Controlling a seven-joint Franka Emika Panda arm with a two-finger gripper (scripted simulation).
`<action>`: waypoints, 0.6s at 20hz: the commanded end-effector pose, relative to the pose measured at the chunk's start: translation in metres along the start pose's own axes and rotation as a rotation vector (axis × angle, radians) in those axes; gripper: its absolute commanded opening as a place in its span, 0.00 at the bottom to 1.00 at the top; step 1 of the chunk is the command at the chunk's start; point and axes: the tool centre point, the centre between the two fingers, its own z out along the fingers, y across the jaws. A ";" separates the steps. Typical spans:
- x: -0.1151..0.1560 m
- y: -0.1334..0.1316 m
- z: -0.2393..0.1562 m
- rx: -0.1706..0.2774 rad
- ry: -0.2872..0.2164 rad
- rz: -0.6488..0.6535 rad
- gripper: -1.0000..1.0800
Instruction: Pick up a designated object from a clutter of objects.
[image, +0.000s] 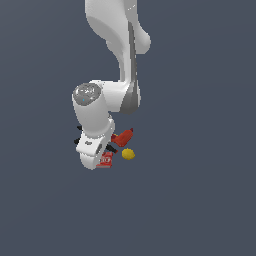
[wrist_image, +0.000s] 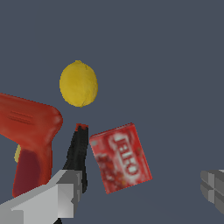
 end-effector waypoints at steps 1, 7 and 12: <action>-0.004 0.000 0.011 0.003 0.000 -0.059 0.96; -0.014 -0.003 0.035 0.011 0.000 -0.184 0.96; -0.019 -0.004 0.049 0.016 0.001 -0.257 0.96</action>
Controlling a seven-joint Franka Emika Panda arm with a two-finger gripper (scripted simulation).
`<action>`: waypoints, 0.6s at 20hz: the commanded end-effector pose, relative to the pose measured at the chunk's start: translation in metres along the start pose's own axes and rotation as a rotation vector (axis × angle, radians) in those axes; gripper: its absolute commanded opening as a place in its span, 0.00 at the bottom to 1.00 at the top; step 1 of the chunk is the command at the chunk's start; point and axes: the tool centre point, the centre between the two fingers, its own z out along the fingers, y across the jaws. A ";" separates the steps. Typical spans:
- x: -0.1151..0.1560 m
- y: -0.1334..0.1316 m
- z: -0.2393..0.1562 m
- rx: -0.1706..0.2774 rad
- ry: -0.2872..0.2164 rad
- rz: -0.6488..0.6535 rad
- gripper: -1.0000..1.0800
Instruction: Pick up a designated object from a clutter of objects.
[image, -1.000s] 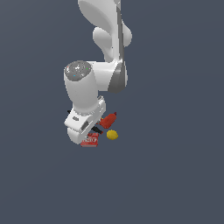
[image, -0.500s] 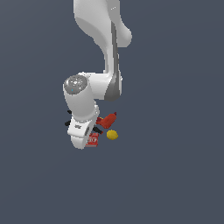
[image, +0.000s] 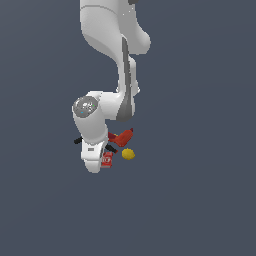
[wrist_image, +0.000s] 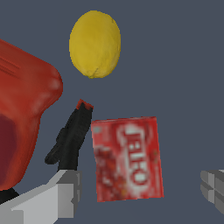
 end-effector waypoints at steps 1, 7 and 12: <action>-0.002 -0.001 0.006 0.001 0.001 -0.033 0.96; -0.005 -0.003 0.014 0.004 0.001 -0.075 0.96; -0.006 0.001 0.009 -0.008 -0.001 -0.077 0.96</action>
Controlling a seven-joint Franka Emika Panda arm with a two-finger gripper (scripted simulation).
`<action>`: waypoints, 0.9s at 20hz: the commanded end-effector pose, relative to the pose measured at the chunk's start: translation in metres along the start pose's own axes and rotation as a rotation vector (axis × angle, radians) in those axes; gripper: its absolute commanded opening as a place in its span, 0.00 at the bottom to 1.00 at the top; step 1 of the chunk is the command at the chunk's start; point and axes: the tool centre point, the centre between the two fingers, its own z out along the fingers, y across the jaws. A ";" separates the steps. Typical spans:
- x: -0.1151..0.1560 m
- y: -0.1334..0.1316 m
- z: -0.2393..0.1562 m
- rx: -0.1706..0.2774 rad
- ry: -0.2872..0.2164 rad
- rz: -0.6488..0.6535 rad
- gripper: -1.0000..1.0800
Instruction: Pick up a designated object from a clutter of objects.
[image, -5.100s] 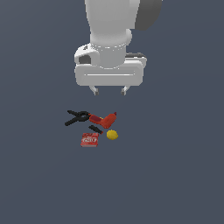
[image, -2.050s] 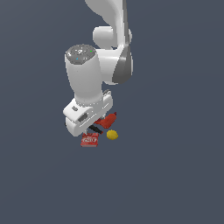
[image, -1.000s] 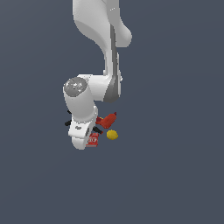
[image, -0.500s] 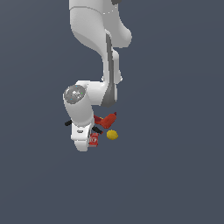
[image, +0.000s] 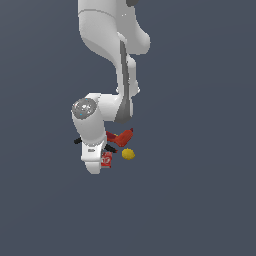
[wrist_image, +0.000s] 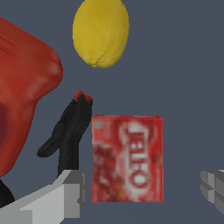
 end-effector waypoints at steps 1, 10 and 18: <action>0.000 -0.001 0.002 0.003 0.001 0.000 0.96; 0.001 -0.006 0.041 0.011 0.003 -0.003 0.96; 0.001 -0.006 0.057 0.014 0.003 -0.004 0.00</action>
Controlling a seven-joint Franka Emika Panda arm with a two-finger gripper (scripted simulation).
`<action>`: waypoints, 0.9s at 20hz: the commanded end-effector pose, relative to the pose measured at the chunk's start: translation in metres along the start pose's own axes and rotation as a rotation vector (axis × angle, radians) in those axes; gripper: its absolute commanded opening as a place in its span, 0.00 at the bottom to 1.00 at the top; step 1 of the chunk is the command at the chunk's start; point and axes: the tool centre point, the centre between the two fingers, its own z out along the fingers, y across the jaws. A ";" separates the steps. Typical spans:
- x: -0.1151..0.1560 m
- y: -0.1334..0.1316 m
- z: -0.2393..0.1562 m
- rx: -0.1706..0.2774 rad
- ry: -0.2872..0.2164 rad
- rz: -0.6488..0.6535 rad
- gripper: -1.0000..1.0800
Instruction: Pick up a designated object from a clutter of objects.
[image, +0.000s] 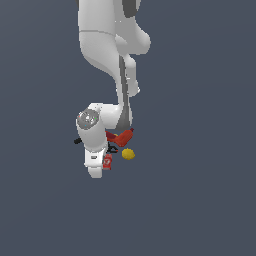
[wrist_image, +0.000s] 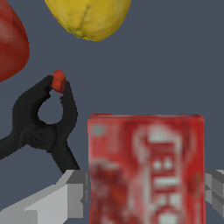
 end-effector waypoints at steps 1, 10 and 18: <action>0.003 -0.009 0.012 0.024 0.006 0.000 0.00; -0.004 0.000 0.000 -0.002 -0.002 0.004 0.00; 0.008 -0.006 -0.011 -0.002 -0.002 0.004 0.00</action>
